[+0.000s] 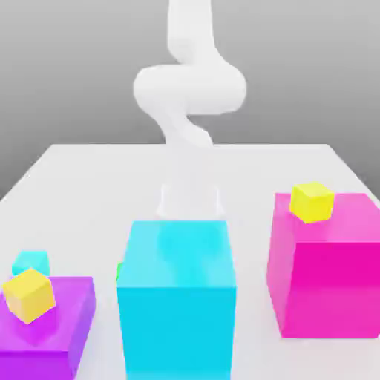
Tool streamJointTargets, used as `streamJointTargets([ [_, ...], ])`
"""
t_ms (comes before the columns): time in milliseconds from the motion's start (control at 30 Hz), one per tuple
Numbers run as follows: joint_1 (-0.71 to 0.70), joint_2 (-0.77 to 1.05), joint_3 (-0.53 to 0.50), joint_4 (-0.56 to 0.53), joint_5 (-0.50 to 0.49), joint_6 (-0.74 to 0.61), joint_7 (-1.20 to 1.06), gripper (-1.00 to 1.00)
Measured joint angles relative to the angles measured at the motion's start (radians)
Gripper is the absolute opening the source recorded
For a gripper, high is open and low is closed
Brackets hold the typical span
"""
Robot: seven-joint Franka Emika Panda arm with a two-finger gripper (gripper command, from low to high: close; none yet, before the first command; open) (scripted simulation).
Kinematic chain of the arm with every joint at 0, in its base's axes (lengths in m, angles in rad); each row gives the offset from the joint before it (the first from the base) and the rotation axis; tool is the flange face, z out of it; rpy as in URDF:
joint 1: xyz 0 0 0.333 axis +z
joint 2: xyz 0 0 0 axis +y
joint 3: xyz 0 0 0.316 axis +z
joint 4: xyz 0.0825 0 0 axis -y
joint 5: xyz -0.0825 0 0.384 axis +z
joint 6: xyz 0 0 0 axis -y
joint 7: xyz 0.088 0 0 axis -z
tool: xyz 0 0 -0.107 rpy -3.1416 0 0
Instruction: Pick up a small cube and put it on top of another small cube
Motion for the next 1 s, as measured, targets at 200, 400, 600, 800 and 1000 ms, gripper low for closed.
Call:
streamJointTargets([
  [200,-0.052,0.215,-0.162,-0.089,-0.052,0.117,-0.19,0.0],
  [400,-0.101,0.424,-0.339,-0.177,-0.051,0.232,-0.413,0.0],
  [600,-0.18,0.654,-0.49,-0.265,0.059,0.348,-0.713,0.0],
  [800,-0.348,0.898,-0.42,-0.313,0.303,0.466,-1.054,0.0],
  [1000,-0.512,1.062,-0.22,-0.276,0.494,0.583,-1.206,-1.0],
])
